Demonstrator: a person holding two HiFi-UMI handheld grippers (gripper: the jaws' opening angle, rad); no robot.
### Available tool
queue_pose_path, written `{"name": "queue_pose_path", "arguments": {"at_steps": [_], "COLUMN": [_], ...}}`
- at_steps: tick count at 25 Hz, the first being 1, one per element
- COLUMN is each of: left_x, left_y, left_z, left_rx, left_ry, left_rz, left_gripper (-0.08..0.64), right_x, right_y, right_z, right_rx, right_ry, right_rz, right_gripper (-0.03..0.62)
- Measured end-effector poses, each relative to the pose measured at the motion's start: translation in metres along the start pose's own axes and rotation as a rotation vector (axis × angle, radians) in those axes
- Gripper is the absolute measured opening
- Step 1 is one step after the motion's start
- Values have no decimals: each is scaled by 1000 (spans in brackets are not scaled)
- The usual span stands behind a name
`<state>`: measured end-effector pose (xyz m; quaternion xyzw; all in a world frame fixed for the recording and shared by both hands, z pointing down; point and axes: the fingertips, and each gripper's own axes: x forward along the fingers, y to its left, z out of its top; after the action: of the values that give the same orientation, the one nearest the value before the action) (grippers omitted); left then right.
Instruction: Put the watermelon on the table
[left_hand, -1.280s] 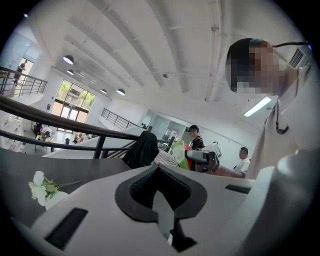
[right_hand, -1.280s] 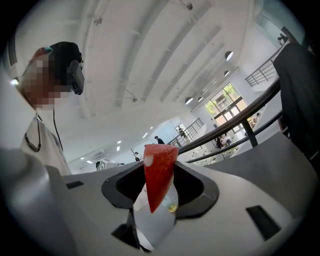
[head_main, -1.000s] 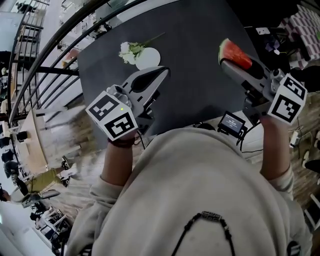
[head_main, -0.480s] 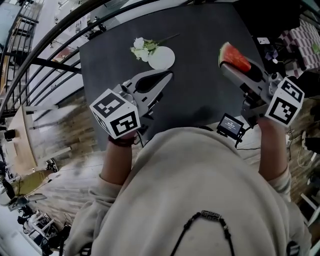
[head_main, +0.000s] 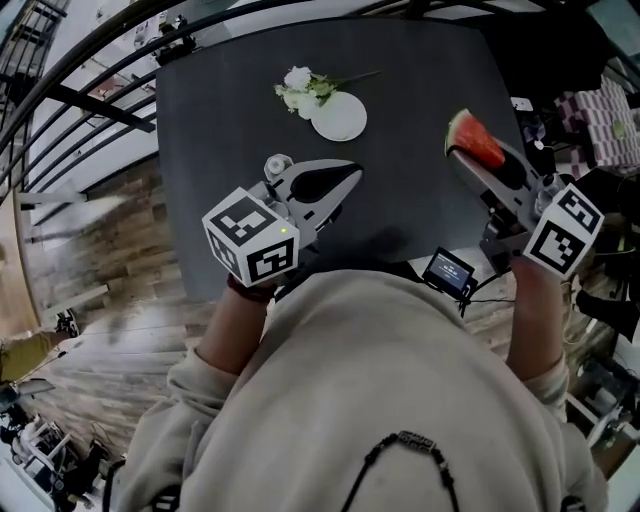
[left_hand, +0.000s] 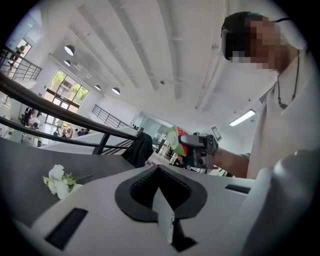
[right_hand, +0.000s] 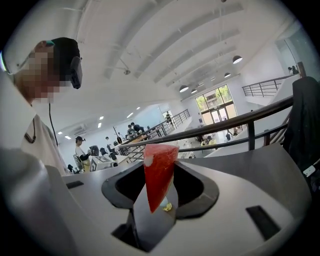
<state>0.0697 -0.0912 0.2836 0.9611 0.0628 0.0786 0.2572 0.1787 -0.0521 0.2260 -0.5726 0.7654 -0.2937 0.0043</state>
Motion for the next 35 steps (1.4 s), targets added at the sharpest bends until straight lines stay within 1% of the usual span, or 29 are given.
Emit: {"name": "queue_pose_path", "arguments": {"at_steps": [3, 6, 8, 10, 13, 17, 21, 25, 28, 32, 35], "left_x": [-1, -2, -5, -8, -10, -12, -13, -21, -28, -36, -37], "left_y": [-2, 0, -2, -5, -1, 9, 18, 25, 30, 36, 38], "left_z": [-3, 2, 11, 20, 26, 26, 16, 11, 11, 5, -2], "left_rx": [-25, -1, 15, 24, 27, 0, -26, -53, -64, -88, -100], "left_ry": [-30, -39, -59, -87, -103, -122, -116, -120, -127, -141, -138], "left_rz": [9, 33, 54, 69, 96, 133, 164, 200, 238, 274, 295], "left_gripper": [3, 3, 3, 3, 3, 3, 3, 3, 3, 3, 3], "right_x": [-1, 5, 10, 13, 26, 47, 61, 76, 90, 105, 117], "right_y": [-6, -13, -15, -17, -22, -28, -33, -42, -48, -53, -57], "right_z": [-2, 5, 8, 11, 17, 17, 8, -3, -3, -7, -11], "right_rx": [11, -3, -16, -28, -51, -80, -87, -77, -71, -53, -56], "right_ry": [29, 35, 48, 57, 78, 122, 167, 204, 229, 238, 251], "right_rz": [-1, 15, 36, 55, 75, 102, 120, 133, 149, 170, 184], "right_gripper": [183, 184, 183, 183, 183, 184, 183, 183, 183, 183, 183]}}
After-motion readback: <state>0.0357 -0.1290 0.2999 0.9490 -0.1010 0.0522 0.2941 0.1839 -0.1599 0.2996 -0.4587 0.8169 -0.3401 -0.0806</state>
